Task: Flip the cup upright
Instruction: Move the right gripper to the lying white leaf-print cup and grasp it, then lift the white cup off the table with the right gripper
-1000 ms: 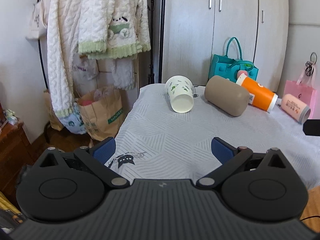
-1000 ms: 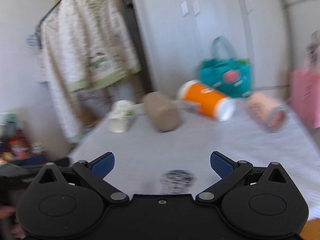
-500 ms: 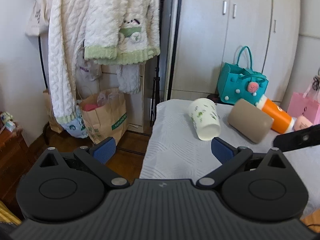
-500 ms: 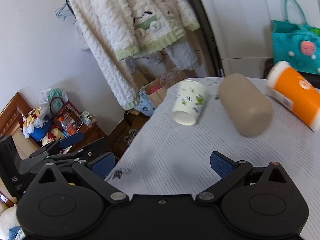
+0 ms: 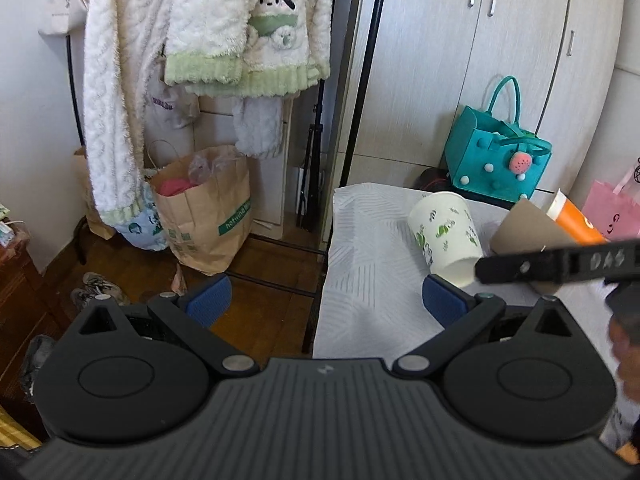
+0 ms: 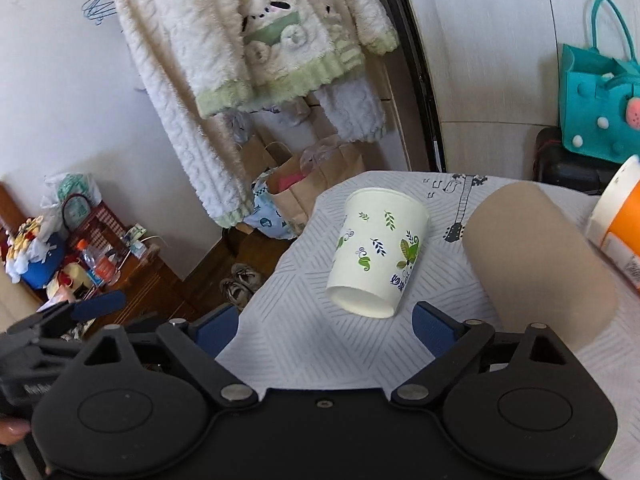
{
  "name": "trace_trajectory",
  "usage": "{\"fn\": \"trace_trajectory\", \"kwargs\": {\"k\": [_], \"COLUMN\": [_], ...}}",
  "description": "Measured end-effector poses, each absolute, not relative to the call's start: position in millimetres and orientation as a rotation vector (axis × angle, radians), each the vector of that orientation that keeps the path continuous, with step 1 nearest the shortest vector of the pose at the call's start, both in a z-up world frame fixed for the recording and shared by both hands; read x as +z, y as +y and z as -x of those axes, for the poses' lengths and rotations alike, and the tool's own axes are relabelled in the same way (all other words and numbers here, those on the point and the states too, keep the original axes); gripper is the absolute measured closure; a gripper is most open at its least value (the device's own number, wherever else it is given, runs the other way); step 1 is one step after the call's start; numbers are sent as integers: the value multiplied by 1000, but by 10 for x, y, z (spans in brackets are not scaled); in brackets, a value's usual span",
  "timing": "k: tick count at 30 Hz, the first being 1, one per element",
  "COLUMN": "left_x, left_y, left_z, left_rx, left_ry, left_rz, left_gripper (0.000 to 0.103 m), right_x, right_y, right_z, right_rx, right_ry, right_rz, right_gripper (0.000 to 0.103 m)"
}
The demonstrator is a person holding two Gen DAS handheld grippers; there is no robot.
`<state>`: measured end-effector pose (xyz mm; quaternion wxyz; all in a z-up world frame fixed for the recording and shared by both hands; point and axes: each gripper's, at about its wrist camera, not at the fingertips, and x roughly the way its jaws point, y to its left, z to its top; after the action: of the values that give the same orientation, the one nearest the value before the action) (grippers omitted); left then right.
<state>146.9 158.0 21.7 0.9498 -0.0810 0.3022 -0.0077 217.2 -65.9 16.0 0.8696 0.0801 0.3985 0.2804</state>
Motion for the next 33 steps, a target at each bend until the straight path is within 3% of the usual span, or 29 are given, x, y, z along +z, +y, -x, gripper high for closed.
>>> {"fn": "trace_trajectory", "kwargs": {"k": [15,18,20,33], "left_x": [150,125,107,229], "left_y": [1463,1438,1434,1371], "left_z": [-2123,-2170,-2179,-1929], "left_rx": [-205,-221,-225,-221], "left_ry": [669,672,675,681], "left_rz": [267,287,293,303], "left_gripper": [2,3,3,3], "right_x": [-49,-87,-112,91], "right_y": [-543,-513,-502,-605], "right_z": [-2480,-2515,-2531,-2194], "right_rx": [577,560,545,578], "right_ry": [793,806,807,743], "right_rz": [-117,-95,-78,-37], "right_gripper": [16,24,36,36]}}
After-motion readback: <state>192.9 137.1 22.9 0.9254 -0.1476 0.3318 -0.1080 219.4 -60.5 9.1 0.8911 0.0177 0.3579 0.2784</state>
